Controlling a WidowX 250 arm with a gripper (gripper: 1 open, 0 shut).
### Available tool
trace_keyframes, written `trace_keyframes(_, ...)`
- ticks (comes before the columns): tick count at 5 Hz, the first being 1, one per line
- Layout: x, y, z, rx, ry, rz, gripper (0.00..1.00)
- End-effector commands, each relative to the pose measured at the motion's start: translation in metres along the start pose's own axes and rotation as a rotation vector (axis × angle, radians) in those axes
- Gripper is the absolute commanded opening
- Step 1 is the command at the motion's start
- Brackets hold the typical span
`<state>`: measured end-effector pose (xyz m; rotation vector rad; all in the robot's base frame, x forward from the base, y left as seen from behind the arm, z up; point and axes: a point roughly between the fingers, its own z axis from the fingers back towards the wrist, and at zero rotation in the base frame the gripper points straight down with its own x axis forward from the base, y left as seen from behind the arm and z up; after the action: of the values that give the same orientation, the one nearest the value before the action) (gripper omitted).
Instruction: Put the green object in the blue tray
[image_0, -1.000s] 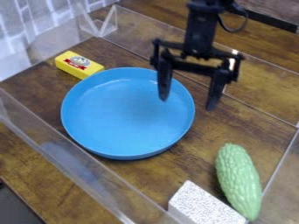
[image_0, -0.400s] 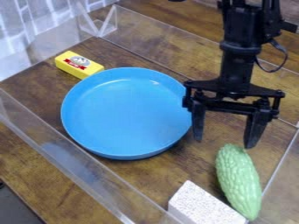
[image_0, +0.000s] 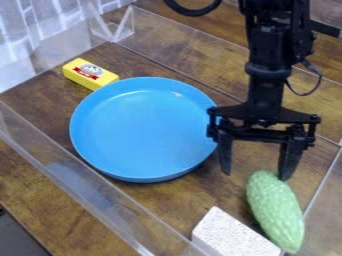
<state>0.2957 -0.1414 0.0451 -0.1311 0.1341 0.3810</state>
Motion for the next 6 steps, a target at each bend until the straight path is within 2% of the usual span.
trace_keyframes(1, -0.004, -0.020, -0.005, -0.044, -0.049, 0.036, 1.00)
trace_keyframes(2, -0.003, -0.017, -0.014, -0.036, -0.050, -0.041, 1.00)
trace_keyframes(3, 0.001, -0.013, -0.017, -0.033, -0.042, -0.118, 1.00)
trace_keyframes(5, 0.014, -0.013, -0.011, -0.037, -0.052, -0.084, 1.00)
trace_keyframes(6, 0.014, -0.012, -0.014, -0.034, -0.046, -0.091, 0.00)
